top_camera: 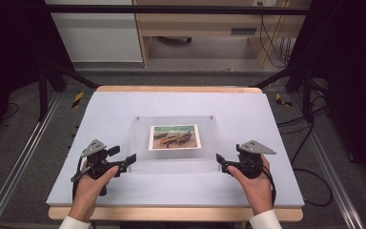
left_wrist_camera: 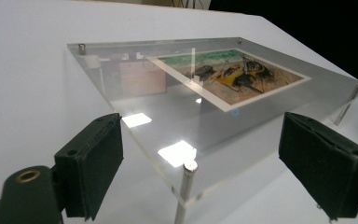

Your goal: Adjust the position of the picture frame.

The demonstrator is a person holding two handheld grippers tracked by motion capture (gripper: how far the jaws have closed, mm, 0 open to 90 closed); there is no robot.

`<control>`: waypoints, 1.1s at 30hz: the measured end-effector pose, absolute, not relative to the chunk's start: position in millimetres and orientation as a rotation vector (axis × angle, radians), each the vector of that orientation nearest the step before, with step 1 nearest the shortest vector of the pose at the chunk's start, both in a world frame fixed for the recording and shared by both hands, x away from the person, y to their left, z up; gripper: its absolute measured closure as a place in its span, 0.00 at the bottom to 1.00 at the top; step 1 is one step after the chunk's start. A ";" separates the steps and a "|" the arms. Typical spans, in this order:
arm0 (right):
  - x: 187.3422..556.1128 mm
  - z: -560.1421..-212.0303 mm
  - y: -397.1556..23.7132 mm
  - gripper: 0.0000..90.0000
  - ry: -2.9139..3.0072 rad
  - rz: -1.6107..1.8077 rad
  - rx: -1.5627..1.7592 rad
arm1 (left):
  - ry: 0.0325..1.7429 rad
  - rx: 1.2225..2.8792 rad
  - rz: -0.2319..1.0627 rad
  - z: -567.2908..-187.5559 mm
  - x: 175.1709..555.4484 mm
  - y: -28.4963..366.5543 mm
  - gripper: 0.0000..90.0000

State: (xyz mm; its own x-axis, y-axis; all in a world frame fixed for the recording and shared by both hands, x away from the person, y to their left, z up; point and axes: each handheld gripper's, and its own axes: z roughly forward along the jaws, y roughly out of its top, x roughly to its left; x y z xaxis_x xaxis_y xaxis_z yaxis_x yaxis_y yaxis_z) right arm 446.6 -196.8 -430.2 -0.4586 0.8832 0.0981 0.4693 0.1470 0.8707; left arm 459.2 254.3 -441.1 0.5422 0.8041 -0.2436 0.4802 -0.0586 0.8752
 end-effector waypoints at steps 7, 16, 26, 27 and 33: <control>469.2 -430.4 -193.0 0.17 2.036 1.247 1.297 | 1.103 1.729 0.377 -443.8 476.4 252.0 0.15; 483.0 -439.7 -191.7 0.19 2.078 1.272 1.358 | 1.126 1.723 0.360 -450.1 478.5 249.7 0.16; 484.7 -449.5 -188.3 0.19 2.111 1.317 1.391 | 1.153 1.717 0.328 -458.8 478.0 251.4 0.18; 485.6 -449.9 -188.2 0.19 2.112 1.321 1.391 | 1.155 1.717 0.319 -459.7 478.3 251.6 0.19; 490.0 -452.0 -186.2 0.20 2.128 1.358 1.425 | 1.167 1.699 0.257 -463.1 479.6 251.8 0.20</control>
